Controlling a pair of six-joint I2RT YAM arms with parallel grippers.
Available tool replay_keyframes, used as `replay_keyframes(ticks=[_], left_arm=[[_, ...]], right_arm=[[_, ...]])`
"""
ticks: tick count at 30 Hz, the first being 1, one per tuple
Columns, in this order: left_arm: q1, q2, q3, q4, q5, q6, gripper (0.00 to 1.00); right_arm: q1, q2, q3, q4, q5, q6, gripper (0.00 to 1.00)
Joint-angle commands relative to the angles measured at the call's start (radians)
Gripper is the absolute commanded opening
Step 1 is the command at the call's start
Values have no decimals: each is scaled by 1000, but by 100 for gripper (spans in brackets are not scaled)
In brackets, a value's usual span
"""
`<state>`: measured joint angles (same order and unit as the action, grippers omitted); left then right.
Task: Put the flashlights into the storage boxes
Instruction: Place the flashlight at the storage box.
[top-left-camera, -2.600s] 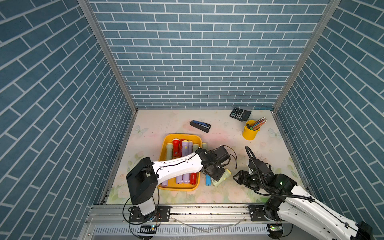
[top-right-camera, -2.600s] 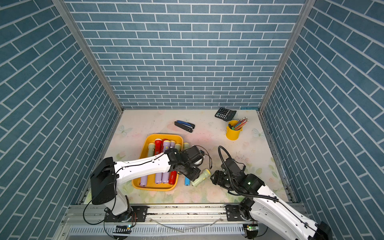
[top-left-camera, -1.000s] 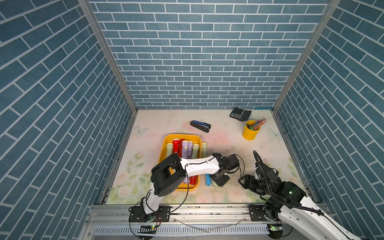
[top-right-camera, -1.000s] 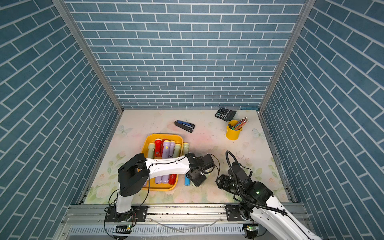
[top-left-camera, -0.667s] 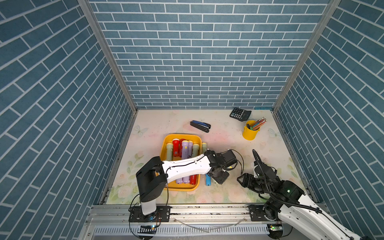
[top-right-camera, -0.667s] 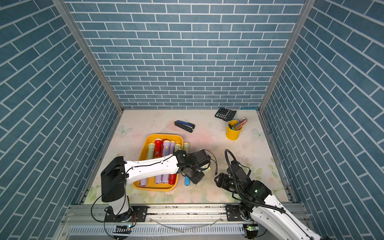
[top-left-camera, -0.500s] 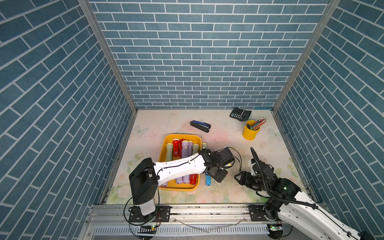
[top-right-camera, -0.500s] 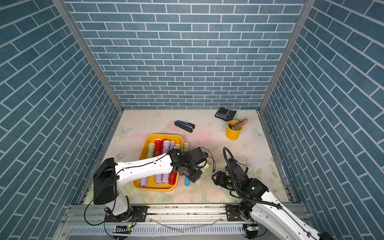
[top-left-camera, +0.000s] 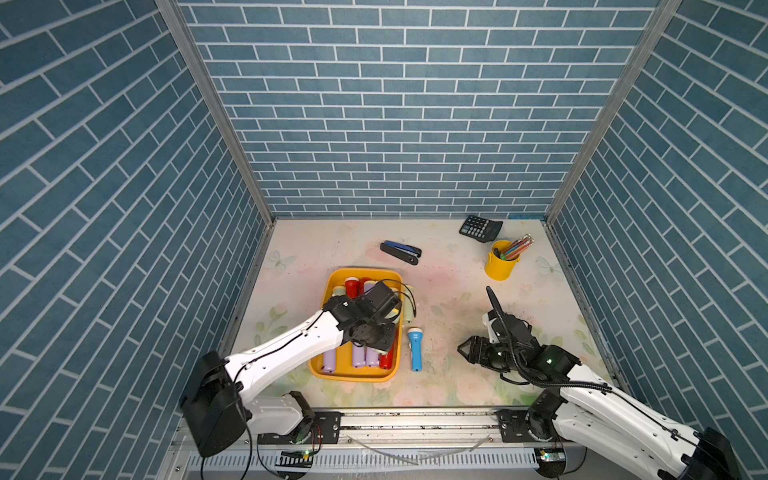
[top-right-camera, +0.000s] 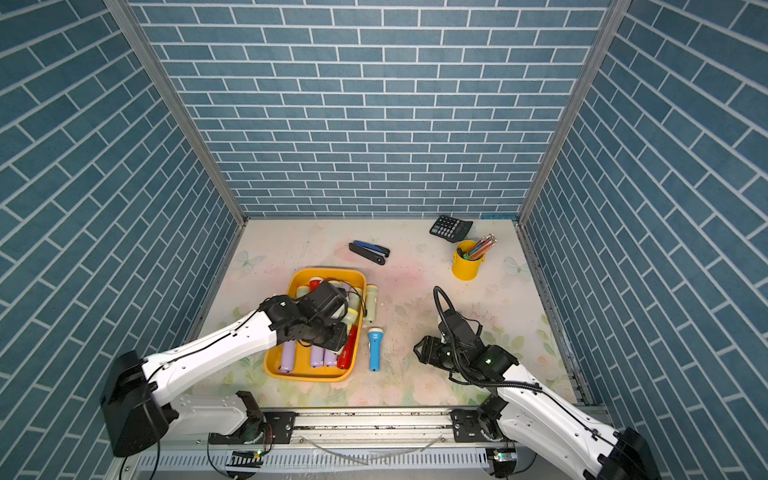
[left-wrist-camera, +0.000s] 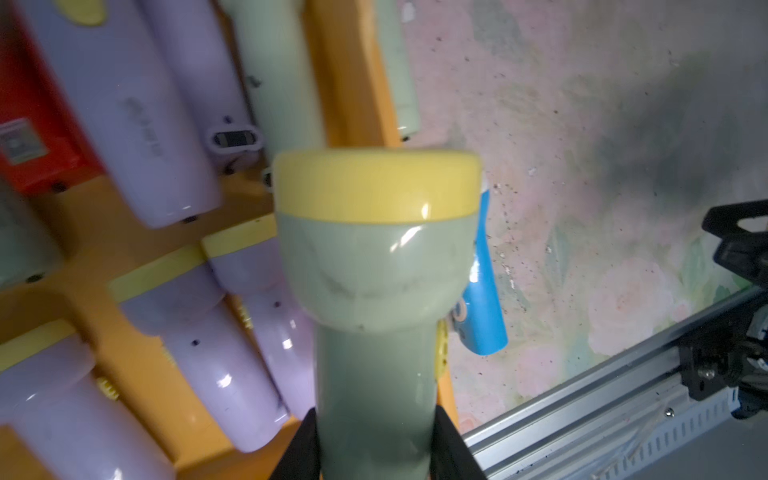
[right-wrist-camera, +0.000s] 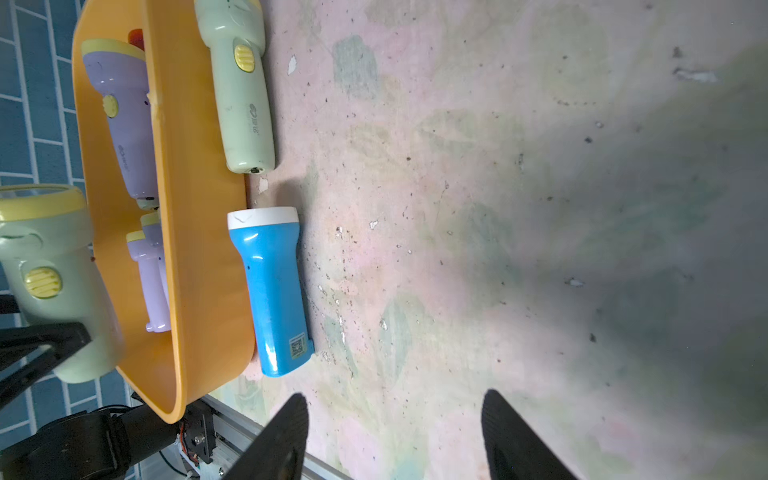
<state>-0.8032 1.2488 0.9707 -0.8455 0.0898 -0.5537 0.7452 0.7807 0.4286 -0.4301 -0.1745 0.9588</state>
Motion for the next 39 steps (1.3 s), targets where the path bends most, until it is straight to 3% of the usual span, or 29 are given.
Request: replay_keyframes(ticks=[1, 7, 10, 24, 39], left_arm=[[71, -64, -55, -79, -32, -46, 22], [184, -102, -148, -115, -81, -36, 22], [192, -94, -149, -136, -130, -22, 22], [257, -74, -207, -110, -145, -18, 24], [266, 17, -231, 19, -90, 11, 25]], right_arm=[[-3, 19, 47, 41, -12, -33, 67], [-3, 43, 53, 53, -20, -37, 67], [-3, 39, 50, 52, -18, -37, 67], [-3, 22, 32, 54, -12, -38, 67], [-4, -13, 13, 45, -8, -31, 67]])
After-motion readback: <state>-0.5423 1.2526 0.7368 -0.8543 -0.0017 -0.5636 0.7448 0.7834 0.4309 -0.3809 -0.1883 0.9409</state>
